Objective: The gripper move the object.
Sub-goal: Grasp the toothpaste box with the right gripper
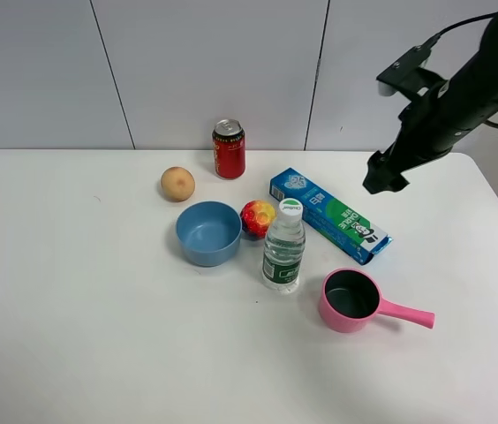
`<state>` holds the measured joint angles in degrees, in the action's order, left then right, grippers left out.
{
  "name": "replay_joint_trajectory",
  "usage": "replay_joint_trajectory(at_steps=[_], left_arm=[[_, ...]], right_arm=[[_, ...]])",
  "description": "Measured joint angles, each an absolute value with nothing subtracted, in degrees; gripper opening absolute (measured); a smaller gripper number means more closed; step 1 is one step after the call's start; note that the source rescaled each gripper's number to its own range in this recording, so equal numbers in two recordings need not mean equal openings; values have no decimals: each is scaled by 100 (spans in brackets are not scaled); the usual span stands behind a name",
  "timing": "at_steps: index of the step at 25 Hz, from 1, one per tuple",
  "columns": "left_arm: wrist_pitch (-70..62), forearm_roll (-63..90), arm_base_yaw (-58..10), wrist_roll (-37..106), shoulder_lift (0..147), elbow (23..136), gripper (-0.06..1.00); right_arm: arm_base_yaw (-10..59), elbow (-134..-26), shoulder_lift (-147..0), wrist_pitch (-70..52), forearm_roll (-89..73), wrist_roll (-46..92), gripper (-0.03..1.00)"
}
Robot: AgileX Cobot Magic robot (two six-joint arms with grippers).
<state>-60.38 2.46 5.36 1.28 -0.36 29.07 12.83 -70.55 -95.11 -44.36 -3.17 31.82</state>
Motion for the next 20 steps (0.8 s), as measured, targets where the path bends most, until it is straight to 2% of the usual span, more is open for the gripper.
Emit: replay_joint_trajectory(at_steps=[8, 13, 20], left_arm=[[-6038, 246, 536, 128, -36, 2907, 100], [-6038, 246, 536, 128, -36, 2907, 100], [-6038, 246, 536, 128, -36, 2907, 100]], right_arm=[[1511, -7055, -10472, -3948, -391, 2765, 100], [1512, -7055, -10975, -3646, -581, 2722, 93], [1512, -7055, -11390, -3364, -603, 2705, 93]])
